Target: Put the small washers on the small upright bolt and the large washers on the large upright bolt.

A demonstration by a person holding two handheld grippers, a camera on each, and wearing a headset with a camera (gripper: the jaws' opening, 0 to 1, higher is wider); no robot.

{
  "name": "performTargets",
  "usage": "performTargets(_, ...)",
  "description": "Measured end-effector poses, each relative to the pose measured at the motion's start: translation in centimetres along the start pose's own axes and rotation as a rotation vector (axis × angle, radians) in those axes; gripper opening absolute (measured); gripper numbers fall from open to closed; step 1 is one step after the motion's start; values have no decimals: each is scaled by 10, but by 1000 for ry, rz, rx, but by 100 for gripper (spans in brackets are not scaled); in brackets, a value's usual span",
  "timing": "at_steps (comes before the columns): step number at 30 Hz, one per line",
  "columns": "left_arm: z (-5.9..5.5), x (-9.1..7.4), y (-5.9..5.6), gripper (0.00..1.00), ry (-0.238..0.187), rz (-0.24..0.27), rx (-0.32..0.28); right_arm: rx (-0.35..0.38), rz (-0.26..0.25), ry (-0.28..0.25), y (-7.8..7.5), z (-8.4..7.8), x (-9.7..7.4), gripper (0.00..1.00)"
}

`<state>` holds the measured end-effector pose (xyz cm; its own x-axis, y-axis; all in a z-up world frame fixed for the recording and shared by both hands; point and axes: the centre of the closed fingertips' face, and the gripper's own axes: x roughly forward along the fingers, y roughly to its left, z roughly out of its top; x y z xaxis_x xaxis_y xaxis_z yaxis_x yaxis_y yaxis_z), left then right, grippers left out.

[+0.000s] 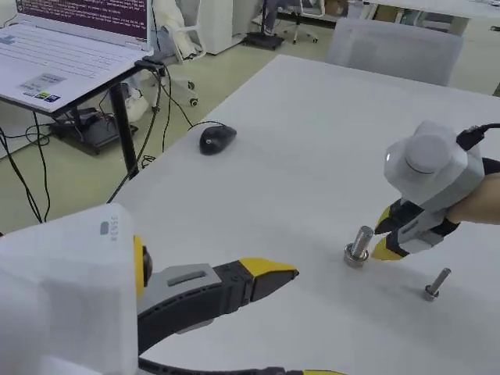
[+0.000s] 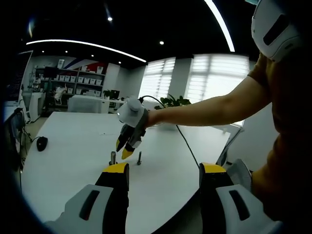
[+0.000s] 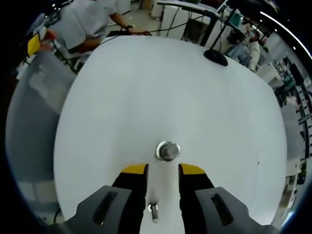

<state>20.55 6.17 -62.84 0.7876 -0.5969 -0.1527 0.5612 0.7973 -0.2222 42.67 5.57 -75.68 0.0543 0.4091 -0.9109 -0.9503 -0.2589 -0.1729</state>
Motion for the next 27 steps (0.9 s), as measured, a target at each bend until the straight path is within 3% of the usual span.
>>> performTargets(3, 1, 1, -2, 57, 14, -16, 19, 35, -53, -65, 5, 0, -16, 26)
performTargets(8, 2, -2, 1, 58, 20, -16, 36, 92, -120, -162, 32, -9, -49, 28)
performTargets(12, 2, -6, 5, 58, 24, -11, 48, 143, -187, -270, 62, -15, -73, 29)
performTargets(18, 3, -7, 13, 59, 27, 4, 61, 283, -241, -500, 107, -14, -104, 33)
performTargets(25, 3, 0, 18, 60, 30, 7, 64, 435, -307, -672, 138, -27, -121, 38)
performTargets(27, 5, 1, 17, 61, 30, 3, 73, 502, -310, -685, 146, -40, -119, 42)
